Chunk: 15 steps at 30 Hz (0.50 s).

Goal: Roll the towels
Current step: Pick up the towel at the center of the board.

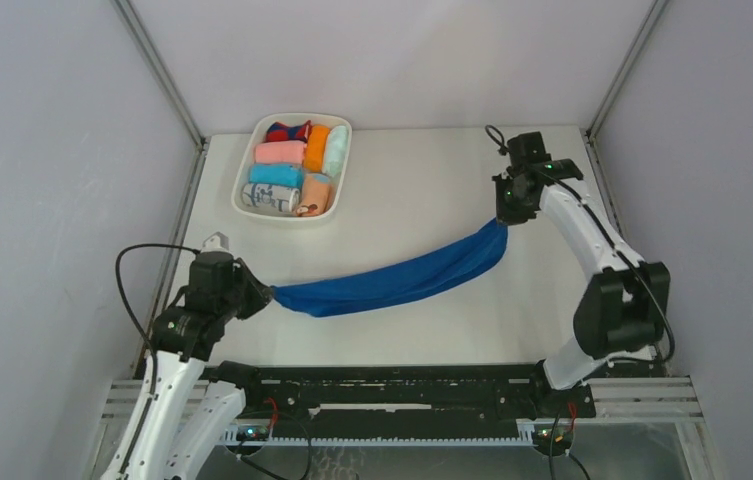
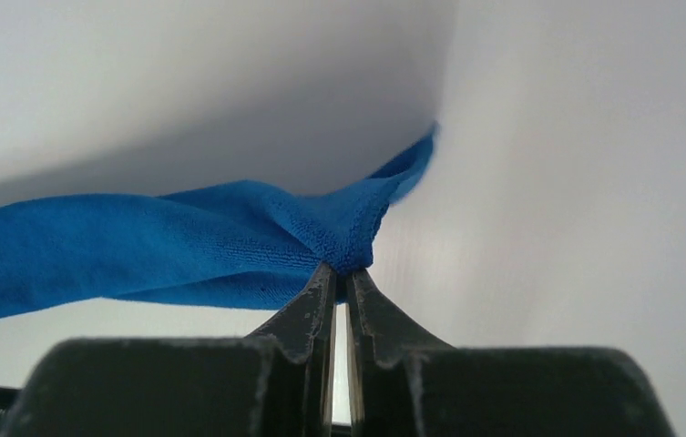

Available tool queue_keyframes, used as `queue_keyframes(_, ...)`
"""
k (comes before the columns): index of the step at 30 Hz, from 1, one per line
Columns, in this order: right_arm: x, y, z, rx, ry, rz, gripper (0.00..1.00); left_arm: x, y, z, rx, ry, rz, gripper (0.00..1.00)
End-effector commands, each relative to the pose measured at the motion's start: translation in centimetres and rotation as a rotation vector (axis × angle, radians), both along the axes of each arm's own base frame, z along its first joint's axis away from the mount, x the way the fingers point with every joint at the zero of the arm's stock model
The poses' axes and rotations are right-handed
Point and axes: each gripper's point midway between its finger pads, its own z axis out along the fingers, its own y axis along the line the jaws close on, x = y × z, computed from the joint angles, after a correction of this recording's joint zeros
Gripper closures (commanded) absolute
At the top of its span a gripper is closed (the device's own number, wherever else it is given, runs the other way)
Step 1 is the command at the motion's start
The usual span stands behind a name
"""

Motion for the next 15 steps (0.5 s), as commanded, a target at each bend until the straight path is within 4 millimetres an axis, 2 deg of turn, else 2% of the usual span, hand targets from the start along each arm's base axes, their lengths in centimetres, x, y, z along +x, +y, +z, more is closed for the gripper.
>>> queue_keyframes(1, 5.4, 1.8, -2.6, 0.032, -0.042, 0.021, 0.92, 3.6, -0.3, -0.4, -0.033, -0.066, 0.052, 1.00)
queue_keyframes(4, 8.6, 3.4, -4.2, 0.076, -0.052, 0.021, 0.82, 5.2, 0.4, -1.7, -0.017, -0.056, 0.115, 1.00)
queue_keyframes(7, 9.7, 4.5, -3.8, 0.112, -0.090, 0.034, 0.69, 6.5, 1.6, -2.4, -0.008, -0.059, 0.190, 1.00)
queue_keyframes(10, 9.4, 3.9, -3.0, 0.146, -0.146, 0.007, 0.61, 7.2, 2.5, -3.2, -0.029, -0.059, 0.249, 1.00)
queue_keyframes(15, 6.9, 2.6, -4.4, 0.279, -0.137, -0.039, 0.61, 7.8, 3.2, -5.3, -0.101, -0.046, 0.309, 1.00)
